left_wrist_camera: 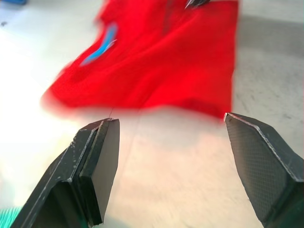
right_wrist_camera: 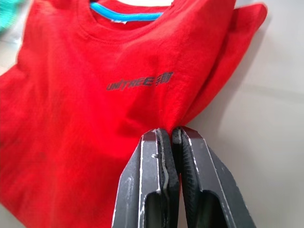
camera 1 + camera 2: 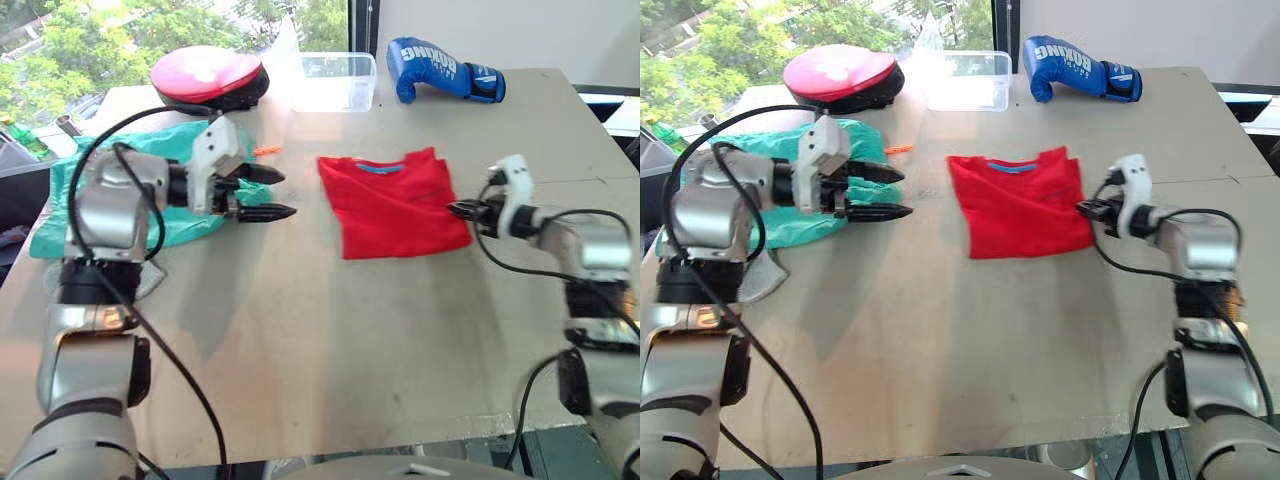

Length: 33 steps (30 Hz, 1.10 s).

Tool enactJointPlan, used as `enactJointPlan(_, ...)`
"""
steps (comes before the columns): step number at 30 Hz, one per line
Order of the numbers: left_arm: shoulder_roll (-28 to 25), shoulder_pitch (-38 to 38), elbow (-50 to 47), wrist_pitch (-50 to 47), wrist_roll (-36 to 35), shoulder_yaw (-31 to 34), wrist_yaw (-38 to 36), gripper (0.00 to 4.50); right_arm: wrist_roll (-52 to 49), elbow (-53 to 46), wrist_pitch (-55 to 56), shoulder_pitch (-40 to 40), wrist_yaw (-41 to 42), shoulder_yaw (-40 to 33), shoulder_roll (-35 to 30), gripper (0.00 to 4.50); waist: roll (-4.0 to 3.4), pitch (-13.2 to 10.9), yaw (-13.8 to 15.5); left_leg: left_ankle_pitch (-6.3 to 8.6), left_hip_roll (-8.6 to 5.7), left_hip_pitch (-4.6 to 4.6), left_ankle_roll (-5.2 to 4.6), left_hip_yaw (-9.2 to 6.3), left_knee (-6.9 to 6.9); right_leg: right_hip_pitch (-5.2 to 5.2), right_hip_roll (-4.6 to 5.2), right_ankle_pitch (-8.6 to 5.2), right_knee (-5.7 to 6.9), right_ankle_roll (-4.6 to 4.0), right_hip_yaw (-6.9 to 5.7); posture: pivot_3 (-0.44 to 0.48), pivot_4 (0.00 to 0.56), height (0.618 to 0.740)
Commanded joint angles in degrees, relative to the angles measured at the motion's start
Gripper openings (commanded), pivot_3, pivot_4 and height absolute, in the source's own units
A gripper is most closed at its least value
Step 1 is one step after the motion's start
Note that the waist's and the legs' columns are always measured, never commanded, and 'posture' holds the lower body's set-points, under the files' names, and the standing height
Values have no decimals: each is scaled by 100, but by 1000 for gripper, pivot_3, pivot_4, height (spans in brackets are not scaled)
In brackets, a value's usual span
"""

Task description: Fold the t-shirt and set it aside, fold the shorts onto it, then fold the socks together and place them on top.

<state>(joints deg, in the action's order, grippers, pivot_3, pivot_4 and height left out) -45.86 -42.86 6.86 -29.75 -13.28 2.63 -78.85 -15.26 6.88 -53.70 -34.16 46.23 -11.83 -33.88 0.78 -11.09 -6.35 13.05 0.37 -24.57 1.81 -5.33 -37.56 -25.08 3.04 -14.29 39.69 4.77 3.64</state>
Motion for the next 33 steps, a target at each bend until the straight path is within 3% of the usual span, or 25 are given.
enactJointPlan(1,-135,144,-936,-483,-575,313,150,3789,-260,-945,-420,641,43,-558,-688,68,0,0,84,0,0,2,-1,3,-2,2,0,0,-3,0,3,0,150,731)
enactJointPlan(7,-243,430,-1758,-881,-1153,346,343,3789,-40,-856,100,1914,47,-1143,-1888,68,0,0,243,2,0,56,-3,25,-15,59,-1,-2,-9,2,20,0,150,731)
enactJointPlan(11,-265,441,-1960,-956,-1370,291,461,3789,122,-568,558,2357,-44,-1326,-2305,68,0,0,247,3,8,94,-4,25,-13,105,-10,-3,-30,3,21,0,150,731)
enactJointPlan(19,-303,503,-2092,-892,-1517,129,569,3789,585,197,1351,2767,-679,-1562,-2525,68,0,0,261,3,9,91,-4,24,-12,115,-10,-1,-57,3,20,0,150,731)
enactJointPlan(31,-373,516,-1934,-691,-1479,-26,506,3789,1064,338,2164,2957,-1173,-1316,-2514,68,-2,1,262,3,9,93,-4,24,-5,123,-10,-1,-73,3,20,0,150,731)
enactJointPlan(32,-395,531,-1926,-683,-1468,-28,504,3789,1067,327,2184,2971,-1195,-1337,-2494,732,-2,1,263,3,9,93,-4,24,-4,123,-10,-1,-75,3,20,0,150,731)
enactJointPlan(33,-414,544,-1910,-670,-1456,-32,505,3789,1081,319,2212,2976,-1229,-1350,-2475,959,-2,1,264,3,9,92,-4,24,-3,123,-10,-1,-76,3,20,0,150,731)
